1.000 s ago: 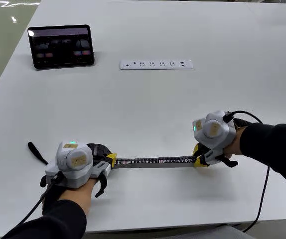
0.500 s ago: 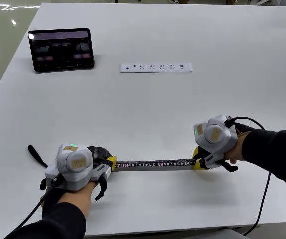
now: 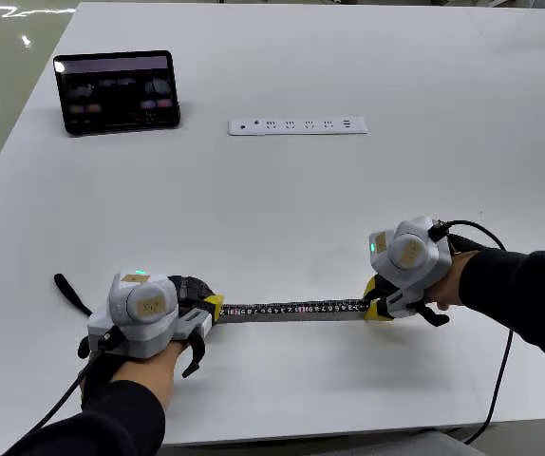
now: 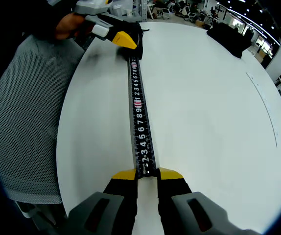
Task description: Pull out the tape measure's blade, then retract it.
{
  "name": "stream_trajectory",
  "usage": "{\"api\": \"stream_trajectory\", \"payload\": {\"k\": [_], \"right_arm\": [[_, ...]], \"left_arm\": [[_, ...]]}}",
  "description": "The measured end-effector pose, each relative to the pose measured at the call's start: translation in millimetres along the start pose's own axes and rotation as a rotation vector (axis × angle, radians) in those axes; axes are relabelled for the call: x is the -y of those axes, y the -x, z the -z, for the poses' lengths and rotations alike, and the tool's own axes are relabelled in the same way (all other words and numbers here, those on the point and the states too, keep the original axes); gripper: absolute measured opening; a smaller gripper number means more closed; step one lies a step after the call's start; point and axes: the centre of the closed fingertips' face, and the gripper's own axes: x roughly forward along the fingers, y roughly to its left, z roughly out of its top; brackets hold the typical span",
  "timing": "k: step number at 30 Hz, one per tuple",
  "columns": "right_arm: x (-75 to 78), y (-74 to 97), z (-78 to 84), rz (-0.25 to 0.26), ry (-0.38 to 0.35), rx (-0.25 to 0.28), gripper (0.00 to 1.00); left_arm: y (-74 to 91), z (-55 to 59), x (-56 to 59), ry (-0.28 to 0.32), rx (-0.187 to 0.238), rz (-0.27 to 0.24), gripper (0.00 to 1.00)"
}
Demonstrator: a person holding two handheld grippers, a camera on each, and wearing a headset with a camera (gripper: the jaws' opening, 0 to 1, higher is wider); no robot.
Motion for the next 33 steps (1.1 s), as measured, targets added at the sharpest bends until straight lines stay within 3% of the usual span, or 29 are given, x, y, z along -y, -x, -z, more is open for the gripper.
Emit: {"api": "stream_trajectory", "payload": {"k": [33], "right_arm": [[1.1,-7.8,-17.8,-0.001,-0.002,0.04,0.1]], "left_arm": [[0.4,0.5,0.3,0.02,-0.008,0.006,0.59]]}}
